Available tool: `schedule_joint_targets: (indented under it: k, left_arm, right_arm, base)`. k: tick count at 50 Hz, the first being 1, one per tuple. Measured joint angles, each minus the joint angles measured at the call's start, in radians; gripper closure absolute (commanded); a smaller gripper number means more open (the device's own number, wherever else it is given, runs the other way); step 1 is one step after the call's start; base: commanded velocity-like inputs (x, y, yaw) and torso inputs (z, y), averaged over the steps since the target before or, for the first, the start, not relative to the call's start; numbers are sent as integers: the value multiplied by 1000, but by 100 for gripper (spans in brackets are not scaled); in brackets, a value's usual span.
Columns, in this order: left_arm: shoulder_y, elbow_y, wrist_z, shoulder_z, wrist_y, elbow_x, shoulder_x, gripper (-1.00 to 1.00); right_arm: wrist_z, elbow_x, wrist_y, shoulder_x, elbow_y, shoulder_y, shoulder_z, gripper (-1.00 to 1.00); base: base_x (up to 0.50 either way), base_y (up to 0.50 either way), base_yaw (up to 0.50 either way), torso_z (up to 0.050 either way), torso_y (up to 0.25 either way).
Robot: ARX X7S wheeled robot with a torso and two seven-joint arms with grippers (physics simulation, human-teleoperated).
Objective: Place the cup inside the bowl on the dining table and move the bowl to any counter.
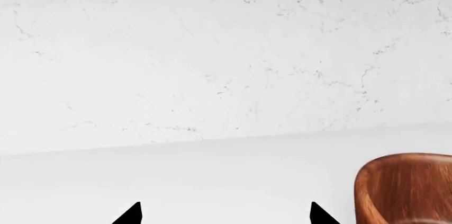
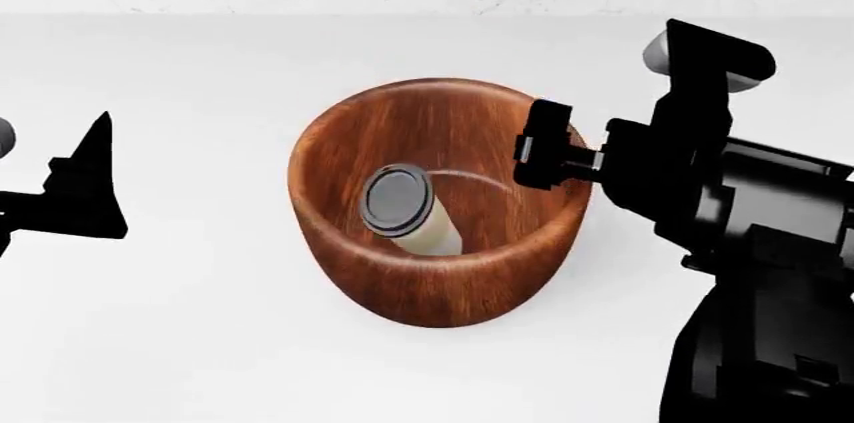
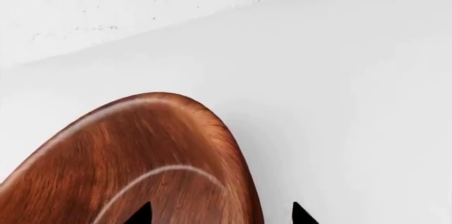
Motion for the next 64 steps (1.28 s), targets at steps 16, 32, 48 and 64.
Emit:
schedule_joint_targets:
  k: [16,32,48,64]
  left_arm:
    - [-68,-74,-10,44,13,34,41,-100]
    - [-278,-163,-13,75,-76,27,83,-100]
    - [-543,-326,15,113,-105,37,147,-100]
    - [-753,-664,112,170,63,109,220,-100]
  right_arm:
    - [37,-41,-34,-29,-550,-240,-21,-100]
    - [30,-54,209,-22,-1178,-346,-33,-100]
    - [37,-50,232,-15,-1203,-202,-58,-100]
    - [58,-50,97,-5,-998,-53,-84,-100]
  base:
    - [0,0,0,0,0]
    - [0,0,0,0,0]
    - [0,0,0,0,0]
    - [0,0,0,0,0]
